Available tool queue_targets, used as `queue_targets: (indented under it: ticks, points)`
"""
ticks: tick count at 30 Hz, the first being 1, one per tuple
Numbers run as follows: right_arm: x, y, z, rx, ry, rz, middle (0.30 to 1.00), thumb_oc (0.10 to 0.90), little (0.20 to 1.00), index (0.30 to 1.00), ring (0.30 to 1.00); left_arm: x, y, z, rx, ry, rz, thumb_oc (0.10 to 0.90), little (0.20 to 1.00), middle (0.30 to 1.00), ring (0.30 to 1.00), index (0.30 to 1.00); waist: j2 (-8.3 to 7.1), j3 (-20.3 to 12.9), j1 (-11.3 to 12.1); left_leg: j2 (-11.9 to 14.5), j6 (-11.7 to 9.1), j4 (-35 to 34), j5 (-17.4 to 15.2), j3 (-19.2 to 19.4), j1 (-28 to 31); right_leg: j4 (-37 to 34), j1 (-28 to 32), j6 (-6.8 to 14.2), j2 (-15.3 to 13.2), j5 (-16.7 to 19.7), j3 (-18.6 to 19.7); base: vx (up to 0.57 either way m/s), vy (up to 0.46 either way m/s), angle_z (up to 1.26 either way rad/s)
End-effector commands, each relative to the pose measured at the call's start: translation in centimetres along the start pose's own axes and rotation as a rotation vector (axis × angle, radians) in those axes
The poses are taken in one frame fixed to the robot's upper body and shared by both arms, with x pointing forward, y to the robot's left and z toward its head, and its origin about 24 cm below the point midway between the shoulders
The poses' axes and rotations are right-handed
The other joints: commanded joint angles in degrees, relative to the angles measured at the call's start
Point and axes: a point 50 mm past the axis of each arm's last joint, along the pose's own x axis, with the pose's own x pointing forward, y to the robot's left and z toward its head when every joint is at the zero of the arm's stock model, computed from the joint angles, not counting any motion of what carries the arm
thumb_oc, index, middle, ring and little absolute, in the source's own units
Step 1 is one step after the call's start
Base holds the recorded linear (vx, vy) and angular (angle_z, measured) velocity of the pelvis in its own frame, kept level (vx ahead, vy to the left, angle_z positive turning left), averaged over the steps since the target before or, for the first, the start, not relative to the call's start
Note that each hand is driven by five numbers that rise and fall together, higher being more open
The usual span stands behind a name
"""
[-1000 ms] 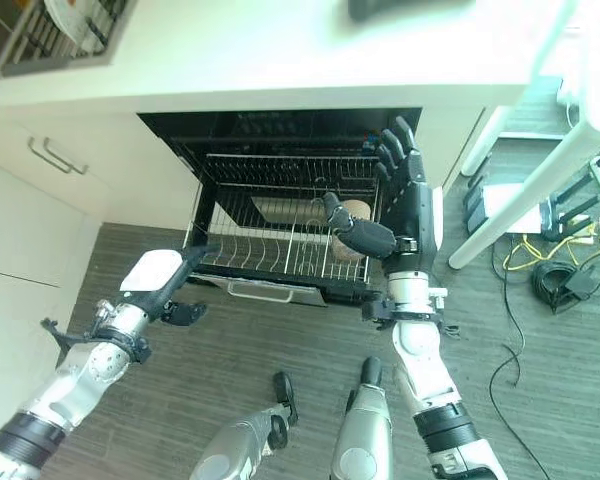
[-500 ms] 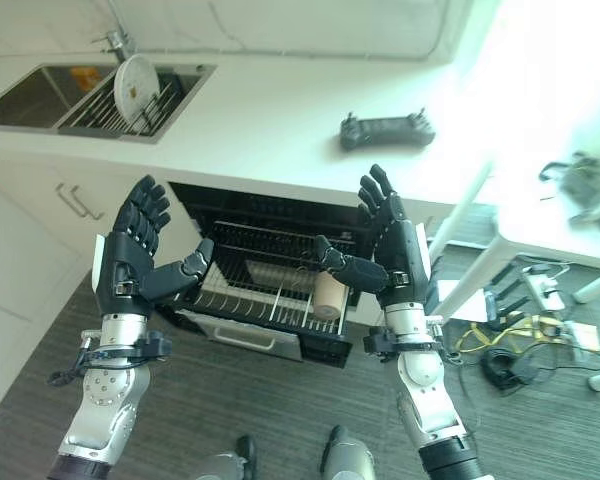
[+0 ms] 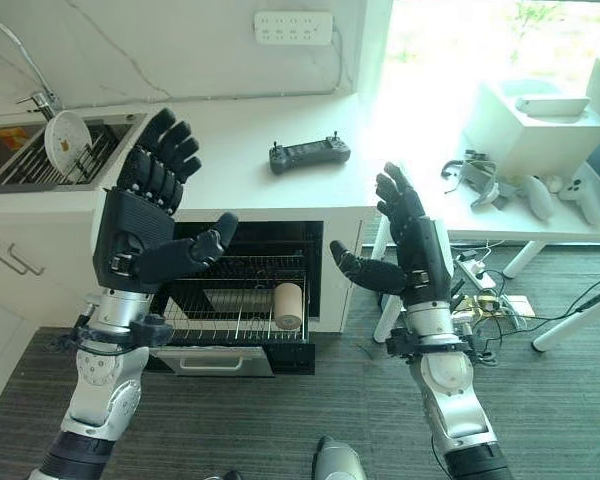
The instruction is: Place the dishes in the dishwasher.
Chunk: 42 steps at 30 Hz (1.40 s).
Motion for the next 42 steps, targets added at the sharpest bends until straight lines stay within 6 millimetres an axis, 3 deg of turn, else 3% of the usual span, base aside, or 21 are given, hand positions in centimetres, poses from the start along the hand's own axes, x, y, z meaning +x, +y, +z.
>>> queue_targets:
  ticks: [1, 2, 3, 5, 8, 9, 12, 13, 15, 16, 19, 21, 22, 24, 25, 26, 29, 31, 34, 36, 42]
  points:
    - [1.7, -0.1, 4.4, 0.042, -0.252, 0.017, 0.900, 0.800, 0.900, 0.900, 0.900, 1.8, 0.3, 3.0, 0.055, -0.181, -0.039, 0.800, 0.900, 0.900, 0.900, 0.900, -0.82, -2.5, 0.3, 1.3, 2.4, 5.5, -7.8, -1.3, 0.0, -3.6, 8.1, 4.6, -3.6, -6.0, 0.1, 0.03, 0.023, -0.01]
    - [1.6, -0.2, 4.4, 0.054, -0.249, 0.025, 0.900, 0.800, 0.900, 0.900, 0.900, 1.6, 0.4, 2.9, 0.066, -0.170, -0.033, 0.800, 0.900, 0.900, 0.900, 0.900, -0.80, -2.5, 0.4, 1.1, 2.4, 5.5, -7.9, -1.4, 0.0, -3.6, 8.0, 4.6, -3.6, -6.0, 0.1, 0.00, 0.000, 0.00]
    - [2.0, 3.0, 0.4, 0.435, -0.034, 0.217, 0.900, 0.800, 0.900, 0.900, 0.900, -1.5, 3.0, 0.0, 0.105, 0.073, 0.109, 0.800, 0.900, 0.900, 0.900, 0.900, 1.98, 6.2, 8.6, -12.3, 11.5, 5.5, -5.1, -12.6, -4.1, 10.2, -3.8, 4.0, 0.8, 1.8, -0.4, 0.08, -0.050, 0.01]
    - [2.1, 2.1, 1.0, 0.463, -0.071, 0.204, 0.900, 0.800, 0.900, 0.900, 0.900, -1.2, 2.8, -0.1, 0.104, 0.071, 0.095, 0.800, 0.900, 0.900, 0.900, 0.900, 1.14, 6.1, 8.3, -13.3, 10.9, 5.5, -4.3, -15.0, -4.5, 7.6, -1.1, 3.4, 2.4, -1.0, 0.7, 0.27, -0.273, -0.33]
    - [2.2, 1.8, 1.4, 0.457, -0.097, 0.180, 0.900, 0.800, 0.900, 0.900, 0.900, -1.1, 2.2, -0.1, 0.093, 0.068, 0.081, 0.800, 0.900, 0.900, 0.900, 0.900, 0.00, 5.3, 8.6, -14.2, 10.5, 5.5, -4.7, -14.9, -4.2, 1.0, 3.9, 1.8, 3.8, -3.2, -0.1, 0.31, -0.237, 0.52]
    - [2.1, 1.7, 1.7, 0.417, -0.104, 0.148, 0.900, 0.800, 0.900, 0.900, 0.900, -1.4, 1.9, -0.3, 0.086, 0.088, 0.064, 0.800, 0.900, 0.900, 0.900, 0.900, -0.21, 5.0, 8.3, -14.4, 10.4, 5.5, -5.7, -12.8, -3.3, -1.3, 6.2, 1.2, 3.8, -3.7, -0.6, 0.38, -0.076, 0.80]
    - [1.9, 0.9, 2.1, 0.310, -0.125, 0.065, 0.900, 0.800, 0.900, 0.900, 0.900, -1.4, 1.5, -0.2, 0.064, 0.067, 0.059, 0.800, 0.900, 0.900, 0.900, 0.900, 0.09, 5.3, 6.8, -10.2, 9.0, 5.5, -5.2, -8.7, -2.8, 0.0, 7.0, 0.5, 2.6, -4.9, -3.0, 0.17, 0.129, 0.73]
    - [1.9, 0.6, 2.4, 0.274, -0.137, 0.041, 0.900, 0.800, 0.900, 0.900, 0.900, -1.3, 1.6, 0.0, 0.068, 0.048, 0.094, 0.800, 0.900, 0.900, 0.900, 0.900, 0.38, 5.6, 6.2, -6.9, 7.2, 5.5, -4.0, -8.7, -3.3, 1.5, 6.9, 0.5, 1.7, -6.2, -3.8, 0.08, 0.306, 0.90]
    - [1.8, 0.4, 2.6, 0.262, -0.148, 0.027, 0.900, 0.800, 0.900, 0.900, 0.900, -1.3, 2.0, 0.1, 0.080, 0.038, 0.147, 0.800, 0.900, 0.900, 0.900, 0.900, 0.71, 5.5, 5.8, -3.7, 5.2, 5.5, -2.8, -10.6, -4.2, 2.9, 6.9, 0.5, 0.7, -7.4, -3.8, 0.08, 0.444, 0.55]
    - [1.8, -0.2, 2.9, 0.240, -0.156, 0.000, 0.900, 0.800, 0.900, 0.900, 0.900, -1.3, 2.7, 0.3, 0.087, 0.022, 0.184, 0.800, 0.900, 0.900, 0.900, 0.900, 0.82, 4.9, 5.3, 0.2, 3.5, 5.5, -0.7, -12.5, -5.3, 4.6, 6.4, 0.4, -0.6, -8.5, -3.2, 0.08, 0.531, 0.47]
    - [2.1, -1.2, 3.2, 0.227, -0.162, -0.041, 0.900, 0.800, 0.900, 0.900, 0.900, -1.6, 3.8, 0.5, 0.095, 0.006, 0.218, 0.800, 0.900, 0.900, 0.900, 0.900, 0.54, 4.6, 4.9, 3.4, 2.1, 5.5, 1.2, -15.1, -4.8, 7.5, 6.1, 0.7, -3.7, -10.1, -0.8, 0.11, 0.733, 0.19]
    - [2.4, -1.8, 3.4, 0.229, -0.176, -0.067, 0.900, 0.800, 0.900, 0.900, 0.900, -1.5, 4.0, 0.6, 0.115, 0.001, 0.199, 0.800, 0.900, 0.900, 0.900, 0.900, 0.77, 4.1, 5.0, 1.4, 2.1, 5.5, -1.7, -14.5, -3.4, 6.5, 7.3, 2.7, -7.1, -9.3, 0.4, 0.11, 0.940, -0.23]
    - [2.2, -2.1, 3.4, 0.236, -0.179, -0.094, 0.900, 0.800, 0.900, 0.900, 0.900, -1.5, 3.8, 0.6, 0.140, 0.012, 0.176, 0.800, 0.900, 0.900, 0.900, 0.900, 0.83, 3.8, 4.9, -0.4, 2.8, 5.5, -3.0, -13.4, -2.8, 4.2, 8.4, 4.5, -9.5, -7.1, 0.7, 0.12, 0.926, -0.48]
    - [1.5, -2.3, 3.4, 0.251, -0.181, -0.142, 0.900, 0.800, 0.900, 0.900, 0.900, -1.6, 3.9, 0.8, 0.154, 0.030, 0.162, 0.800, 0.900, 0.900, 0.900, 0.900, 0.94, 3.2, 5.5, -5.3, 4.9, 5.5, -5.4, -13.4, -2.1, -0.7, 9.6, 5.6, -13.7, 1.1, 1.3, 0.07, 1.033, -0.29]
    - [1.6, -1.9, 3.1, 0.285, -0.175, -0.146, 0.900, 0.800, 0.900, 0.900, 0.900, -1.9, 4.6, 0.9, 0.220, 0.065, 0.195, 0.800, 0.900, 0.900, 0.900, 0.900, 1.59, 2.6, 7.2, -7.3, 7.2, 5.5, -7.2, -11.3, -1.9, -1.6, 8.9, 6.0, -14.6, 6.0, -1.9, -0.01, 0.935, -0.11]
    - [1.7, -1.9, 3.0, 0.290, -0.172, -0.143, 0.900, 0.800, 0.900, 0.900, 0.900, -2.0, 4.8, 1.0, 0.227, 0.068, 0.208, 0.800, 0.900, 0.900, 0.900, 0.900, 1.74, 2.4, 7.4, -7.2, 7.5, 5.5, -7.3, -10.8, -2.0, -1.0, 8.5, 6.0, -14.3, 6.0, -2.4, -0.07, 0.807, -0.42]
    - [1.7, -1.8, 2.9, 0.286, -0.171, -0.127, 0.900, 0.800, 0.900, 0.900, 0.900, -2.6, 6.0, 1.5, 0.271, 0.077, 0.266, 0.800, 0.900, 0.900, 0.900, 0.900, 1.52, 1.1, 8.6, -7.6, 8.1, 5.5, -7.6, -8.1, -3.4, 0.3, 7.3, 5.1, -4.9, 0.8, -6.7, -0.04, 0.268, -0.39]
    - [1.6, -1.8, 2.9, 0.293, -0.173, -0.121, 0.900, 0.800, 0.900, 0.900, 0.900, -3.1, 6.6, 1.6, 0.302, 0.094, 0.303, 0.800, 0.900, 0.900, 0.900, 0.900, 0.95, 0.6, 9.0, -8.5, 8.5, 5.5, -8.0, -7.7, -4.1, -0.5, 7.3, 4.7, -1.0, -0.6, -8.9, -0.01, 0.139, -0.20]
    - [1.0, -2.6, 2.9, 0.285, -0.181, -0.148, 0.900, 0.800, 0.900, 0.900, 0.900, -3.8, 7.1, 1.1, 0.320, 0.126, 0.328, 0.800, 0.900, 0.900, 0.900, 0.900, -0.18, 0.3, 7.6, -10.9, 8.9, 5.5, -8.3, -10.2, -5.1, -3.6, 7.4, 2.7, 6.1, -2.4, -4.9, 0.05, 0.013, -0.28]
    - [0.5, -2.8, 2.9, 0.248, -0.194, -0.156, 0.900, 0.800, 0.900, 0.900, 0.900, -4.7, 7.3, 0.6, 0.366, 0.151, 0.357, 0.800, 0.900, 0.900, 0.900, 0.900, -1.03, -0.1, 7.4, -12.2, 8.5, 5.5, -7.7, -10.1, -5.6, -3.6, 6.4, 1.6, 6.7, -4.6, -5.3, 0.08, -0.028, 0.41]
    - [0.5, -2.7, 2.7, 0.229, -0.200, -0.128, 0.900, 0.800, 0.900, 0.900, 0.900, -8.7, 9.0, -1.7, 0.446, 0.301, 0.498, 0.800, 0.900, 0.900, 0.900, 0.900, -1.77, -0.9, 7.8, -13.0, 7.9, 5.5, -7.2, -8.3, -4.6, -3.6, 5.8, 1.0, 5.5, -5.7, -3.8, 0.16, -0.088, -0.06]
